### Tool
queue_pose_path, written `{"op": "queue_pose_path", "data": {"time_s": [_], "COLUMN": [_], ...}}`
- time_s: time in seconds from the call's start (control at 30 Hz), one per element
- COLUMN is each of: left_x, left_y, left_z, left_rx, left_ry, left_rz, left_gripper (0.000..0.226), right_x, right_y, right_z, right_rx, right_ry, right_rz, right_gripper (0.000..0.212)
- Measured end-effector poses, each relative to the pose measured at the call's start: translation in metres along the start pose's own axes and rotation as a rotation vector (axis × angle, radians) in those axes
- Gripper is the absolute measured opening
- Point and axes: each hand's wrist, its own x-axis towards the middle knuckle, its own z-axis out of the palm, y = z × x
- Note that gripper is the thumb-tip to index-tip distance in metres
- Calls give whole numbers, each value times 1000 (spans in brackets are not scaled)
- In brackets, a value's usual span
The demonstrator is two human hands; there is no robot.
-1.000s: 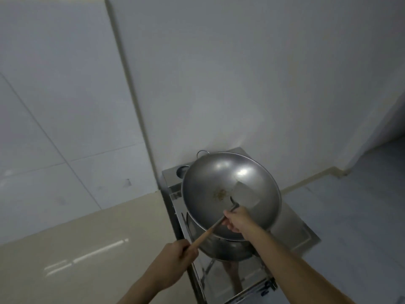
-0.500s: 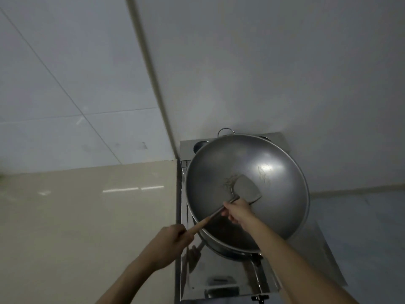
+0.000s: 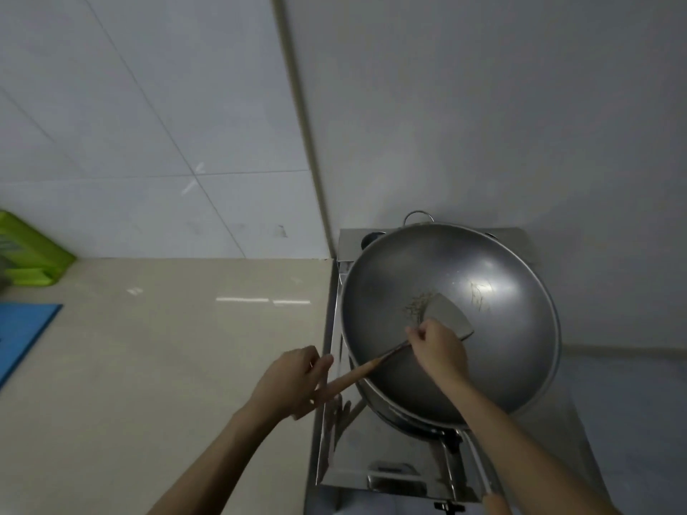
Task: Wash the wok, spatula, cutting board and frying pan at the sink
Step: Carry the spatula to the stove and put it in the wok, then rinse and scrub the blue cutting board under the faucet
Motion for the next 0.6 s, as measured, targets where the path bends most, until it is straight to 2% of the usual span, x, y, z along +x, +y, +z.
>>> {"op": "queue_pose_path", "data": {"time_s": [0.1,0.17,0.23,0.33,0.4,0.6], "left_x": [-10,-24,-45,-84,-115,-216], "left_y": [-20,-37,-59,-100,-133,-246], "left_z": [-10,-18,-22,-23,-24,-25], "left_rx": [-137,-151,-96,19,51,-124], "left_ry": [247,334,378,378,344,268], "left_rz": [-157,-202,-219,-285,-367,-606], "left_gripper": [36,32,27,31,39,49], "right_x": [-11,-18,-26,-41,-54,-132], "right_y": [-45,-83,-122,-178,-215,-320], "right_z": [0,3,10,32,56,149], "right_rx": [24,26,-45,-319,-434,-446], "right_ry": [73,46,-34,-269,-381,-500], "right_rz": [-216,-409,-566,-670,-746,-976], "right_gripper": [21,19,29,54,63,70]}}
